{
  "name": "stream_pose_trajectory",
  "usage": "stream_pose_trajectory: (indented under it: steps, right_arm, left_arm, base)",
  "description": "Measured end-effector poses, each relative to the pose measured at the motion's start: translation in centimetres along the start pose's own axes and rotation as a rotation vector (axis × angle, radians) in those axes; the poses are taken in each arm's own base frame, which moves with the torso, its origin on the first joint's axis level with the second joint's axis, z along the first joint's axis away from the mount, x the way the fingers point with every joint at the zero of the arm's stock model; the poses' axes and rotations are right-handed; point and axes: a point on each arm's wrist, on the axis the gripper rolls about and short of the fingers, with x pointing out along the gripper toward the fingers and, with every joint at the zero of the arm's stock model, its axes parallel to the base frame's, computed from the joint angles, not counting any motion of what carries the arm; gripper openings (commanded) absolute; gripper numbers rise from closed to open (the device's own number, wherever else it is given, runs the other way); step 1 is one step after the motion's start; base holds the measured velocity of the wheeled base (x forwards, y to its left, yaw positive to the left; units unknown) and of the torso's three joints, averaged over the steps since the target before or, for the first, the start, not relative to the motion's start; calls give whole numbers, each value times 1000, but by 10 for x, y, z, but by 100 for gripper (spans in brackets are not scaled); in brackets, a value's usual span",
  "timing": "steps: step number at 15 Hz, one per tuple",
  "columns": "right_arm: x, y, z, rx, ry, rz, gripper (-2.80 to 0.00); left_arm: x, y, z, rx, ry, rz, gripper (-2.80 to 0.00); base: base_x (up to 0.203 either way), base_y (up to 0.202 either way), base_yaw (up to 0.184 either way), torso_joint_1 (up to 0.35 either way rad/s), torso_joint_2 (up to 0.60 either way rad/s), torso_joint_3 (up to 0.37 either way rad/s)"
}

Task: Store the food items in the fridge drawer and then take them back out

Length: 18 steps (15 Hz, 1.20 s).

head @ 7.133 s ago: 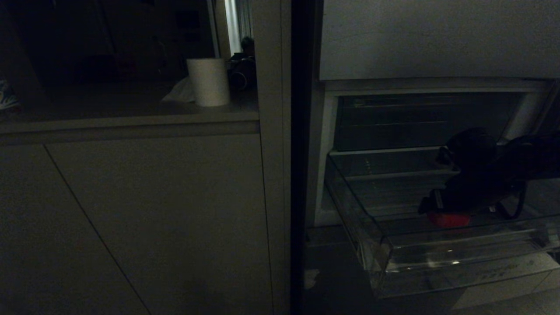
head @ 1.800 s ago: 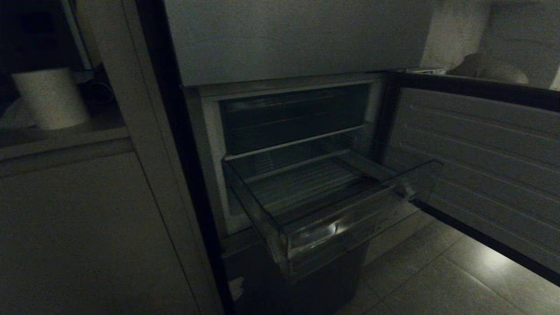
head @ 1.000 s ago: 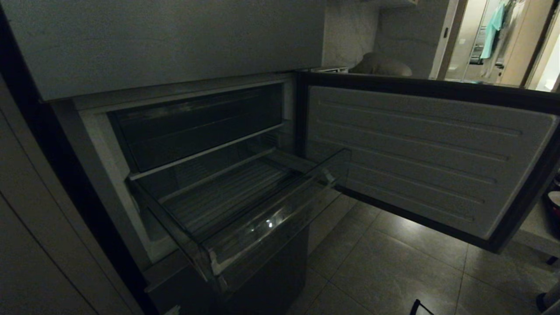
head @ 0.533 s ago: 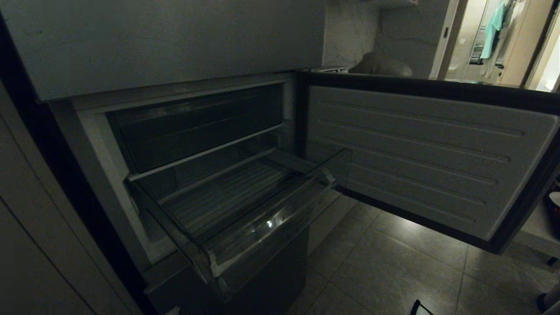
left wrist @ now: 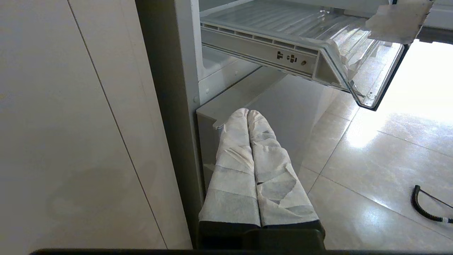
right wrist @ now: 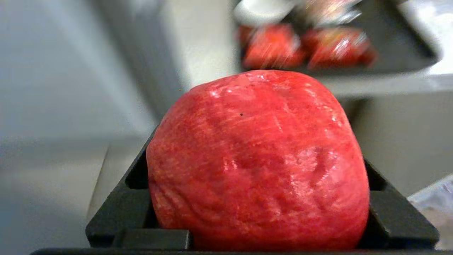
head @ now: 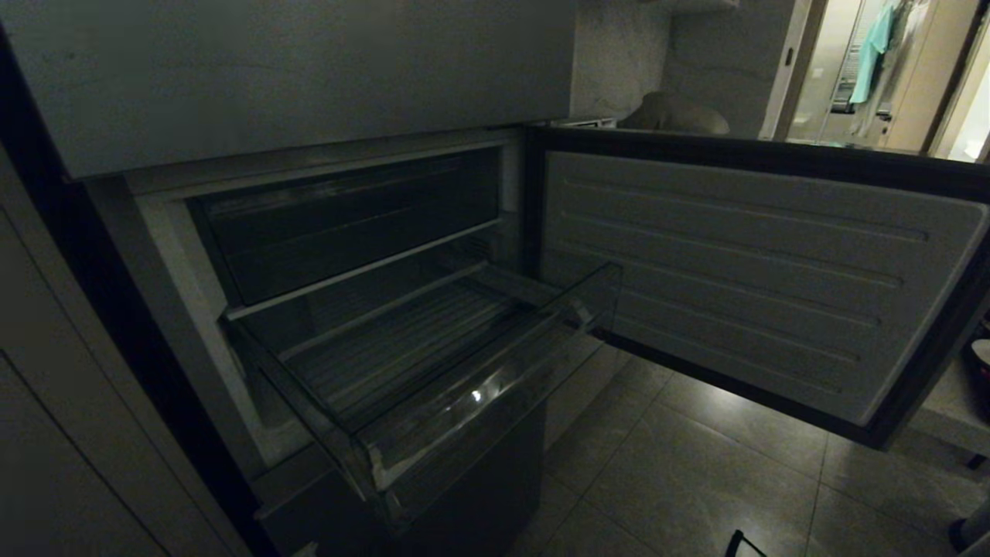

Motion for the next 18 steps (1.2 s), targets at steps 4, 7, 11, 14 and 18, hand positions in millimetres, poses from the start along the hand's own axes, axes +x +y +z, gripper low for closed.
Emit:
stream_pose_trajectory:
  steps: [4,7,11,14,18]
  right_arm:
    - [42,-2,35,85,-94,-118,-280]
    - [65,-18,51,112,-93,-182,-280]
    - [103,-29,67,130,-43,-102,-280]
    - [133,-33,72,135,-6,-72,-280]
    - [183,-44,77,156,39,-14,-280]
  left_arm:
    - [0,0,0,0,0,0,-280]
    - [0,0,0,0,0,0,-280]
    - [0,0,0,0,0,1,-280]
    - [0,0,0,0,0,0,-280]
    - [0,0,0,0,0,0,-280]
  base:
    - [0,0,0,0,0,0]
    - [0,0,0,0,0,0]
    - [0,0,0,0,0,0]
    - [0,0,0,0,0,0]
    - [0,0,0,0,0,0]
